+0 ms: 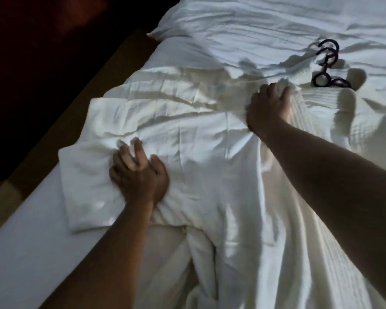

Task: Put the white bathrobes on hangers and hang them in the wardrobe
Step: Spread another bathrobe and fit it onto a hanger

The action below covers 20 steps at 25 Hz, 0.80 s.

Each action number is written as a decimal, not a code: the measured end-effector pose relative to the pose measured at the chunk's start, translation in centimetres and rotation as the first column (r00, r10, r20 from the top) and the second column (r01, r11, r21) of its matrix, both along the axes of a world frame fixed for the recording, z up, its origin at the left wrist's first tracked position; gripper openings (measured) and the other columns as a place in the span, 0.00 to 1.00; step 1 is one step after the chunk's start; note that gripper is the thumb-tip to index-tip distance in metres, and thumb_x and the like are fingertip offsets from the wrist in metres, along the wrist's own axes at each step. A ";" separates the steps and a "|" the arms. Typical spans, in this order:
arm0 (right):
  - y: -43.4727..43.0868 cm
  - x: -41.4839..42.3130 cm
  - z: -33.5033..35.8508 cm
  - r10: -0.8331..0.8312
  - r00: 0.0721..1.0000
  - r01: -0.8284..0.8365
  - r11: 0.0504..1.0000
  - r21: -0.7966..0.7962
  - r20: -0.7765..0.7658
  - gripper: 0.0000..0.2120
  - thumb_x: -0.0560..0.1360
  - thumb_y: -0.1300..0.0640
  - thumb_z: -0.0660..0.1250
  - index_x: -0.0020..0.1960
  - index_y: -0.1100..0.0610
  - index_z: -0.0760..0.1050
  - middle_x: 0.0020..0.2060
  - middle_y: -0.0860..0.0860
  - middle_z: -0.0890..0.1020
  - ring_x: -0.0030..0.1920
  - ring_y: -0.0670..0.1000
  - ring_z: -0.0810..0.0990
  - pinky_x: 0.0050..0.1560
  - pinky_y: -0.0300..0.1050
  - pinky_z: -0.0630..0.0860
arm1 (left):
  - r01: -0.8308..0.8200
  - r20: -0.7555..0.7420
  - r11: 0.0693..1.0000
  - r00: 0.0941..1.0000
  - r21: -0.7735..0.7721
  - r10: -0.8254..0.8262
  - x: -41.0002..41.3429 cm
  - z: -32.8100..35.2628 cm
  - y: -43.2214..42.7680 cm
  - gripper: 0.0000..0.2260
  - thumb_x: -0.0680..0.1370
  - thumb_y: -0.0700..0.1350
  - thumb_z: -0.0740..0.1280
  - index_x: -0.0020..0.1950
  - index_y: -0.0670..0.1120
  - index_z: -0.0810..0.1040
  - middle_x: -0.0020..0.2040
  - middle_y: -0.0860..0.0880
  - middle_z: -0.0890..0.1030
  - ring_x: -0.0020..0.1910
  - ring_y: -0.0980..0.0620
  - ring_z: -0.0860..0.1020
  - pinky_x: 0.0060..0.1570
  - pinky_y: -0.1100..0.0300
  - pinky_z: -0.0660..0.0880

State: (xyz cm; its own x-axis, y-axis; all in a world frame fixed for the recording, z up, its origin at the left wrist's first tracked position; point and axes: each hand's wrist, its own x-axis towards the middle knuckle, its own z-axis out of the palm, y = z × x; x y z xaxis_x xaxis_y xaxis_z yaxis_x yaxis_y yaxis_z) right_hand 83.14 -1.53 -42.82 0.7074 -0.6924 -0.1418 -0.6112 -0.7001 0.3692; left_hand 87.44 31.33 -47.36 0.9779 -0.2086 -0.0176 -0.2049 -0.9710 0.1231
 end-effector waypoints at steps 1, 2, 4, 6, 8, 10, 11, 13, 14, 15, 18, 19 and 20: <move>2.1 -1.3 1.2 0.002 0.996 -0.008 0.998 0.064 0.093 0.26 0.76 0.47 0.65 0.72 0.54 0.69 0.69 0.57 0.69 0.70 0.61 0.64 0.71 0.64 0.56 | 0.020 -0.077 1.000 0.997 -0.017 -0.021 0.5 0.9 0.4 0.28 0.79 0.56 0.58 0.79 0.50 0.63 0.78 0.38 0.63 0.74 0.35 0.63 0.70 0.38 0.61; 4.9 -3.3 2.6 -0.045 0.967 -0.004 0.982 0.190 0.250 0.25 0.74 0.49 0.67 0.70 0.52 0.69 0.67 0.56 0.68 0.68 0.61 0.65 0.69 0.64 0.58 | 0.039 -0.176 0.998 0.983 -0.056 -0.048 1.1 1.9 1.2 0.29 0.79 0.56 0.60 0.80 0.52 0.62 0.79 0.40 0.61 0.76 0.36 0.61 0.72 0.37 0.59; 11.1 -10.3 6.2 -0.226 0.856 -0.031 0.876 0.482 0.465 0.23 0.74 0.54 0.67 0.68 0.48 0.69 0.66 0.53 0.68 0.67 0.58 0.66 0.66 0.63 0.61 | 0.121 -0.332 0.983 0.929 -0.139 -0.162 0.1 5.3 4.1 0.28 0.78 0.55 0.64 0.78 0.53 0.66 0.79 0.42 0.63 0.77 0.38 0.62 0.74 0.41 0.60; 17.1 -20.2 9.4 -0.296 0.794 -0.050 0.839 0.542 0.531 0.25 0.72 0.57 0.69 0.67 0.46 0.70 0.65 0.50 0.69 0.66 0.54 0.67 0.65 0.60 0.62 | 0.196 -0.303 0.923 0.904 -0.330 -0.300 -4.5 8.5 8.2 0.22 0.73 0.55 0.62 0.64 0.51 0.81 0.66 0.44 0.77 0.67 0.40 0.75 0.67 0.46 0.72; 22.3 -32.0 12.6 -0.451 0.702 0.130 0.842 0.524 0.551 0.26 0.69 0.60 0.74 0.64 0.46 0.74 0.64 0.49 0.70 0.65 0.55 0.68 0.64 0.60 0.62 | 0.208 -0.261 0.830 0.885 -0.517 -0.385 -13.4 12.5 13.1 0.14 0.71 0.53 0.59 0.46 0.54 0.83 0.47 0.53 0.83 0.50 0.49 0.82 0.53 0.55 0.77; 26.2 -43.1 14.4 -0.646 0.582 0.414 0.759 0.503 0.495 0.29 0.66 0.63 0.78 0.63 0.47 0.75 0.63 0.51 0.71 0.65 0.59 0.69 0.65 0.67 0.63 | 0.081 -0.458 0.838 0.807 -0.539 -0.373 -22.8 15.1 17.7 0.10 0.70 0.57 0.60 0.43 0.61 0.81 0.36 0.59 0.82 0.37 0.61 0.81 0.41 0.70 0.74; 27.3 -47.9 14.7 -0.744 0.517 0.566 0.668 0.483 0.423 0.33 0.64 0.63 0.79 0.65 0.47 0.74 0.64 0.53 0.70 0.66 0.62 0.68 0.66 0.69 0.63 | 0.031 -0.519 0.854 0.782 -0.520 -0.344 -26.5 15.9 19.4 0.11 0.69 0.60 0.59 0.45 0.68 0.80 0.36 0.61 0.82 0.37 0.62 0.81 0.39 0.72 0.72; 28.4 -55.2 14.5 -0.873 0.440 0.755 0.487 0.439 0.212 0.45 0.61 0.58 0.80 0.73 0.43 0.64 0.66 0.56 0.64 0.67 0.65 0.66 0.67 0.71 0.64 | 0.086 -0.575 0.894 0.738 -0.439 -0.353 -31.6 14.9 22.3 0.18 0.67 0.63 0.60 0.55 0.70 0.79 0.48 0.58 0.84 0.49 0.56 0.81 0.48 0.68 0.72; 28.8 -58.0 14.5 -0.901 0.421 0.796 0.421 0.435 0.102 0.49 0.61 0.54 0.80 0.75 0.41 0.58 0.67 0.56 0.62 0.68 0.66 0.65 0.67 0.70 0.64 | 0.130 -0.532 0.903 0.770 -0.410 -0.353 -33.2 14.4 22.9 0.23 0.67 0.61 0.63 0.61 0.60 0.82 0.54 0.51 0.84 0.55 0.50 0.79 0.54 0.62 0.72; 29.3 -60.2 14.7 -0.916 0.402 0.822 0.361 0.441 -0.001 0.50 0.62 0.52 0.79 0.76 0.40 0.54 0.68 0.57 0.60 0.68 0.66 0.65 0.66 0.70 0.64 | 0.150 -0.506 0.916 0.795 -0.373 -0.336 -34.2 14.2 23.2 0.28 0.68 0.59 0.67 0.64 0.50 0.81 0.57 0.46 0.83 0.57 0.46 0.78 0.58 0.55 0.72; 31.2 -64.6 14.3 -0.923 0.363 0.837 0.260 0.481 -0.132 0.46 0.64 0.47 0.77 0.74 0.42 0.53 0.65 0.59 0.66 0.65 0.68 0.70 0.61 0.66 0.69 | 0.055 -0.728 0.982 0.663 -0.180 -0.171 -35.1 16.1 23.0 0.21 0.74 0.55 0.73 0.61 0.43 0.78 0.53 0.43 0.83 0.56 0.40 0.81 0.55 0.50 0.77; 31.5 -65.4 14.3 -0.925 0.362 0.832 0.263 0.488 -0.118 0.41 0.65 0.46 0.75 0.71 0.44 0.56 0.63 0.59 0.69 0.64 0.67 0.71 0.59 0.63 0.70 | 0.035 -0.754 0.987 0.641 -0.156 -0.142 -34.9 16.3 23.1 0.20 0.76 0.55 0.73 0.59 0.43 0.78 0.52 0.42 0.84 0.56 0.40 0.82 0.53 0.51 0.76; 31.7 -66.0 14.4 -0.922 0.377 0.821 0.289 0.492 -0.088 0.32 0.67 0.47 0.73 0.66 0.47 0.61 0.61 0.59 0.73 0.63 0.65 0.73 0.58 0.60 0.72 | 0.015 -0.772 0.986 0.620 -0.165 -0.139 -34.7 16.6 23.5 0.20 0.76 0.55 0.74 0.58 0.42 0.78 0.52 0.41 0.84 0.57 0.40 0.82 0.53 0.53 0.75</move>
State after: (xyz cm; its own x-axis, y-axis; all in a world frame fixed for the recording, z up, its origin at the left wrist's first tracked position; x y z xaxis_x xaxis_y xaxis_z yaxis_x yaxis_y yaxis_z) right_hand 17.18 30.17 -28.38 -0.2413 -0.8157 -0.5256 -0.9634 0.2663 0.0290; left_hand 52.71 54.82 -30.79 0.5892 -0.3429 -0.7317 -0.0447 -0.9179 0.3942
